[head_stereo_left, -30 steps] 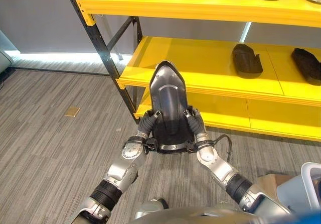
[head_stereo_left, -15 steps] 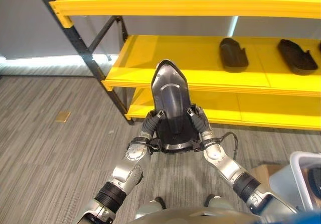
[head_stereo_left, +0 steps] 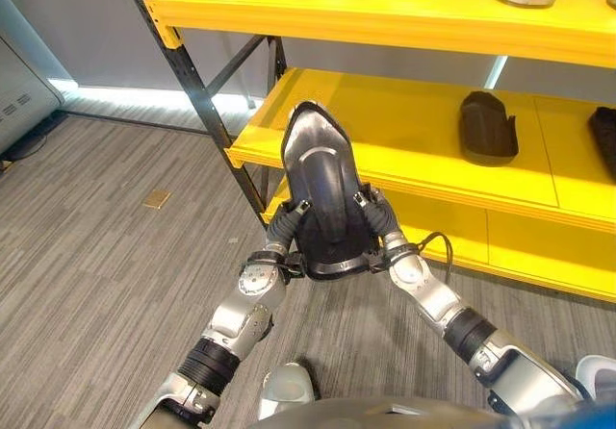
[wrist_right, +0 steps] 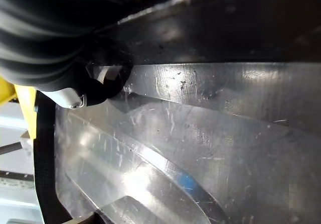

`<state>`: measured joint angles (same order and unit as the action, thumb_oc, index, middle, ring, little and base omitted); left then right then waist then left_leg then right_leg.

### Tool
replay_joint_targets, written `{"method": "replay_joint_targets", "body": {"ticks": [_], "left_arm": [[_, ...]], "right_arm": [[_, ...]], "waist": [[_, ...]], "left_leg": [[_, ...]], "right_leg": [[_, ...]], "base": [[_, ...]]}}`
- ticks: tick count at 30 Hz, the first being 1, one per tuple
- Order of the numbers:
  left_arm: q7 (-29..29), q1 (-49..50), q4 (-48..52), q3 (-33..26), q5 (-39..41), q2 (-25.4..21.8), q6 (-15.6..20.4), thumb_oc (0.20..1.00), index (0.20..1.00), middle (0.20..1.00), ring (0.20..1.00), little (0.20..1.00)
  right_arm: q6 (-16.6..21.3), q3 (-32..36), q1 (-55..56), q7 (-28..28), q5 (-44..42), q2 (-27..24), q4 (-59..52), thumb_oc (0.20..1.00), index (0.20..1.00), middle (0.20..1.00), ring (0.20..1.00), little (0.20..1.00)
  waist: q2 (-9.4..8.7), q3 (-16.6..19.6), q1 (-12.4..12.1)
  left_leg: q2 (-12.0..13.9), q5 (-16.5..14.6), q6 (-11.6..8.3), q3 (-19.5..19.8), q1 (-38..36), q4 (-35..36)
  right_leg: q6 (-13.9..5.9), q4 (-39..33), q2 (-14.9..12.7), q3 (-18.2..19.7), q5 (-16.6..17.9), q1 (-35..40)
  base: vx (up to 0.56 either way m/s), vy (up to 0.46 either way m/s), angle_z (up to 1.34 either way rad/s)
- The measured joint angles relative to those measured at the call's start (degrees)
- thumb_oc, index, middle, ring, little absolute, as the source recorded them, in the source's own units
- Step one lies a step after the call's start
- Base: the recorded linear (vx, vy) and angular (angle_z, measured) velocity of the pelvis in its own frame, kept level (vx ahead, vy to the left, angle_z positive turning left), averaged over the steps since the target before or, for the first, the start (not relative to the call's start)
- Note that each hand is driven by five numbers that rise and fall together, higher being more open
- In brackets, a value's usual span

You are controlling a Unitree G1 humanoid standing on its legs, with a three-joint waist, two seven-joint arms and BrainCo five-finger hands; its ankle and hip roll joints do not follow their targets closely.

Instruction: Move parts from the plastic box to the shelf.

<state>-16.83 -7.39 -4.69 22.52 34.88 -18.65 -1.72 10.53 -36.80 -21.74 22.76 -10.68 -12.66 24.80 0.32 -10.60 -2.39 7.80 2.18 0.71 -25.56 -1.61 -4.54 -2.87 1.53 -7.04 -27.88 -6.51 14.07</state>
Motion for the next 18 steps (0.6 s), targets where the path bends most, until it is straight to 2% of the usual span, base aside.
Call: {"method": "replay_joint_targets", "body": {"ticks": [2,3,4,6,7,8,9,10,12,13,14,15,16,17,18], "left_arm": [[0.1,0.0,0.3,-0.4,0.0,0.1,0.0,0.200,0.200,0.200,0.200,0.200],[0.2,-0.2,0.2,-0.5,0.0,-0.1,0.1,0.200,0.200,0.200,0.200,0.200],[0.3,0.0,0.1,-0.5,0.1,-0.7,0.1,0.200,0.200,0.200,0.200,0.200],[0.8,0.3,0.1,-0.3,0.5,-1.6,0.2,0.200,0.200,0.200,0.200,0.200],[0.8,0.2,0.1,-0.2,0.5,-1.3,0.2,0.200,0.200,0.200,0.200,0.200],[0.8,0.1,-0.1,0.1,0.4,0.9,0.2,0.200,0.200,0.200,0.200,0.200],[0.8,0.1,-0.1,0.2,0.3,2.3,0.2,0.200,0.200,0.200,0.200,0.200],[1.5,-0.7,-1.0,0.1,0.1,1.5,0.2,0.200,0.200,0.200,0.200,0.200],[3.4,-2.0,-2.5,0.4,0.1,0.8,0.0,0.200,0.200,0.200,0.200,0.200],[3.5,-2.5,-2.7,0.7,0.1,0.6,0.0,0.200,0.200,0.200,0.200,0.200],[4.0,-2.8,-2.7,1.1,0.0,0.2,0.0,0.200,0.200,0.200,0.200,0.200],[4.9,-2.9,-2.7,1.0,0.0,-0.6,0.1,0.200,0.200,0.200,0.200,0.200],[5.2,-2.9,-2.5,0.9,0.0,-1.6,0.1,0.200,0.200,0.200,0.200,0.200],[5.2,-2.5,-2.4,0.9,0.1,-1.7,0.1,0.200,0.200,0.200,0.200,0.200],[5.2,-2.7,-2.3,0.8,0.1,-2.1,0.0,0.200,0.200,0.200,0.200,0.200]], "right_arm": [[-3.5,0.0,0.1,0.0,0.0,-0.7,-3.4,0.200,0.200,0.200,0.200,0.200],[-5.4,0.1,0.0,0.0,0.0,-0.8,-4.5,0.200,0.200,0.200,0.200,0.200],[-6.4,0.1,0.0,-0.1,0.0,-0.4,-4.8,0.200,0.200,0.200,0.200,0.200],[-8.1,0.1,0.6,0.0,0.0,0.2,-5.9,0.200,0.200,0.200,0.200,0.200],[-8.5,0.1,0.8,0.1,0.0,0.0,-6.6,0.200,0.200,0.200,0.200,0.200],[-9.1,0.1,1.5,0.4,0.0,-2.6,-9.1,0.200,0.200,0.200,0.200,0.200],[-9.3,0.0,1.7,0.4,0.0,-4.6,-10.6,0.200,0.200,0.200,0.200,0.200],[-9.8,0.1,1.9,0.8,0.0,-4.0,-10.5,0.200,0.200,0.200,0.200,0.200],[-10.1,0.5,2.5,1.8,-0.6,-3.7,-10.5,0.200,0.200,0.200,0.200,0.200],[-10.1,0.6,2.5,2.1,-1.0,-3.6,-10.5,0.200,0.200,0.200,0.200,0.200],[-9.8,0.8,3.0,2.3,-1.0,-3.1,-10.5,0.200,0.200,0.200,0.200,0.200],[-9.7,0.8,3.0,2.4,-1.0,-2.7,-10.5,0.200,0.200,0.200,0.200,0.200],[-9.7,0.9,3.1,2.6,-1.0,-2.2,-10.5,0.200,0.200,0.200,0.200,0.200],[-9.7,1.1,3.3,2.7,-0.9,-1.8,-10.1,0.200,0.200,0.200,0.200,0.200],[-9.7,1.3,3.3,2.9,-0.9,-1.1,-10.1,0.200,0.200,0.200,0.200,0.200]], "waist": [[-1.69,-0.2,-0.5],[-2.94,-0.8,-0.2],[-4.65,-1.8,-0.4],[-5.22,-1.8,0.1],[-4.91,-2.0,0.8],[-3.24,-1.8,3.4],[-1.53,-1.7,4.3],[-3.43,-1.8,4.7],[-3.57,-1.9,5.1],[-3.06,-2.2,5.2],[-1.54,-2.5,4.8],[-1.38,-2.4,4.1],[-2.58,-1.7,3.8],[-2.76,-0.9,2.6],[-1.89,-0.9,2.6]], "left_leg": [[-0.8,0.1,0.00,0.1,0.1,0.5],[-1.2,-0.8,-0.13,1.0,1.0,-1.3],[-0.4,-4.7,-0.78,3.2,2.8,-6.6],[5.2,-5.3,-4.08,3.2,4.0,-10.8],[7.8,-4.9,-4.78,3.2,4.1,-10.2],[12.0,-3.1,-5.85,3.6,3.1,-6.0],[12.0,-1.0,-4.68,3.7,2.0,-4.1],[8.0,0.1,-8.02,2.3,0.6,-4.3],[4.9,-1.3,-6.09,2.0,0.3,-4.7],[3.6,-1.6,-4.91,2.5,-1.2,-3.4],[3.2,-1.9,-3.94,3.0,-3.6,-0.5],[2.3,-1.5,-3.41,3.4,-5.3,2.4],[1.2,-1.2,-3.65,3.4,-5.6,3.1],[-0.6,-1.6,-3.73,3.2,-6.1,3.6],[-1.3,-2.2,-3.26,3.2,-6.1,3.8]], "right_leg": [[-0.26,0.1,-1.4,1.6,-0.1,-1.4],[-0.08,0.3,-3.2,2.8,0.4,-1.8],[-0.32,0.5,-4.5,4.4,0.4,-1.7],[-0.96,-0.2,-5.3,4.7,0.8,-0.9],[-1.56,-0.2,-5.4,4.8,0.9,-0.3],[-4.61,0.8,-6.0,4.7,0.4,0.7],[-6.11,1.5,-6.5,4.8,0.2,1.0],[-8.00,2.6,-10.9,5.1,1.7,1.1],[-6.83,5.0,-14.1,5.0,7.0,0.9],[-6.48,9.4,-15.5,5.3,7.9,-0.7],[-7.50,12.7,-13.1,7.2,2.0,-2.9],[-5.42,11.7,-8.5,8.3,0.2,-5.1],[-4.04,9.8,-6.4,7.6,0.0,-6.1],[-3.59,8.2,-6.8,5.7,0.0,-5.7],[-3.38,9.3,-7.3,6.5,1.1,-6.2]], "base": [[0.19,0.278,-0.33],[0.29,0.407,-0.47],[0.27,0.364,-0.49],[0.20,0.307,-0.31],[0.25,0.371,0.15],[0.23,0.380,0.22],[0.38,0.528,0.11],[0.34,0.456,-0.04],[0.30,0.350,0.23],[0.37,0.433,0.44],[0.32,0.387,0.39],[0.32,0.387,0.39],[0.20,0.247,0.17],[0.22,0.288,0.02],[0.19,0.274,-0.06]]}}
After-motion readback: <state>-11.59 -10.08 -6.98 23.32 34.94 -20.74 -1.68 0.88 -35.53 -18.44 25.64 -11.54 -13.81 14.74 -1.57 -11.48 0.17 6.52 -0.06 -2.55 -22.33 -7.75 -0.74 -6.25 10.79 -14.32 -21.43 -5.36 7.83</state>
